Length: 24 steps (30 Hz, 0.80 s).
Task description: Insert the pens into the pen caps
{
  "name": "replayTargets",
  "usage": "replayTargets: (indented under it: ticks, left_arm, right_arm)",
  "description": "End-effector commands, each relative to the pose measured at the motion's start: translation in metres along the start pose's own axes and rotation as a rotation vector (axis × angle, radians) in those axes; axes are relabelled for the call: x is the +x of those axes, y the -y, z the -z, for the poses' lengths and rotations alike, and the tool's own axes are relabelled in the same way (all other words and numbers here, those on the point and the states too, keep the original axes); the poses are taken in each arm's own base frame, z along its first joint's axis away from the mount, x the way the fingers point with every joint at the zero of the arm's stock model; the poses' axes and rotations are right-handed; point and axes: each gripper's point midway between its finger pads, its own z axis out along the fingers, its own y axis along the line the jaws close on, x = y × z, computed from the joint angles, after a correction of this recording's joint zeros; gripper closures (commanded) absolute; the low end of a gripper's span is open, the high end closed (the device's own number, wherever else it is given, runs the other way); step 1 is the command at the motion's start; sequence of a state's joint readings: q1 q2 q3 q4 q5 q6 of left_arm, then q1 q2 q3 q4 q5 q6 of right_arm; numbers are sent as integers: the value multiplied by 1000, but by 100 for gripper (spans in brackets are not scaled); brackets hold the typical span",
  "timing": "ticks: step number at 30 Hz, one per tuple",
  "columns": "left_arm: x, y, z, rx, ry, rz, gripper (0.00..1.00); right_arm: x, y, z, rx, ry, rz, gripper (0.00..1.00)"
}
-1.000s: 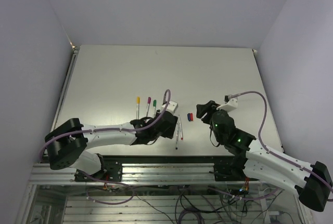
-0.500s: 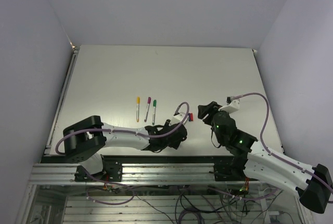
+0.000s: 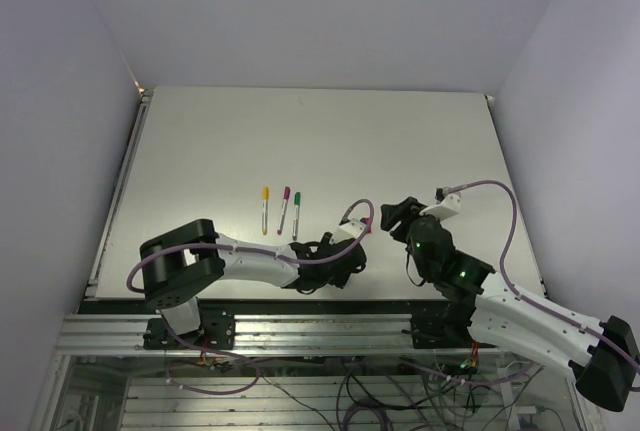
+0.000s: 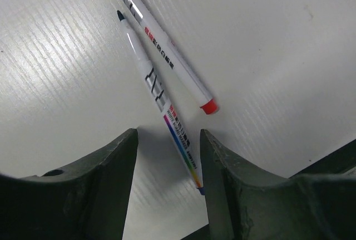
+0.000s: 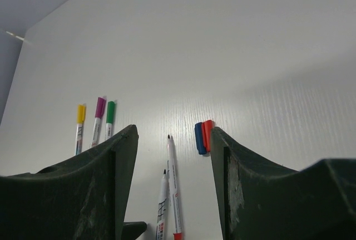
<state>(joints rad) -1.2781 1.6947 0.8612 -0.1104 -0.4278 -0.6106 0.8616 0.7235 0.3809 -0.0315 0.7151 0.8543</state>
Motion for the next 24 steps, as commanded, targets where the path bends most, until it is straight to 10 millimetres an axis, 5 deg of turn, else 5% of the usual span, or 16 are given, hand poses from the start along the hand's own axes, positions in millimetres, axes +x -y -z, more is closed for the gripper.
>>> replayTargets:
  ticks: [1,11,15,24]
  left_arm:
    - [-4,3,-4,-20,4,18,44]
    - [20,-32,-7,-169,-74,54,63]
    - [31,-47,-13,-187,-116,111,92]
    - [4,-61,0,-188,-24,172,93]
  right_arm:
    - [-1,7,1,18,18,-9,46]
    - [-1,8,2,19,19,-9,46]
    - [3,5,0,9,1,13,46]
    - [25,3,-9,41,-122,192,59]
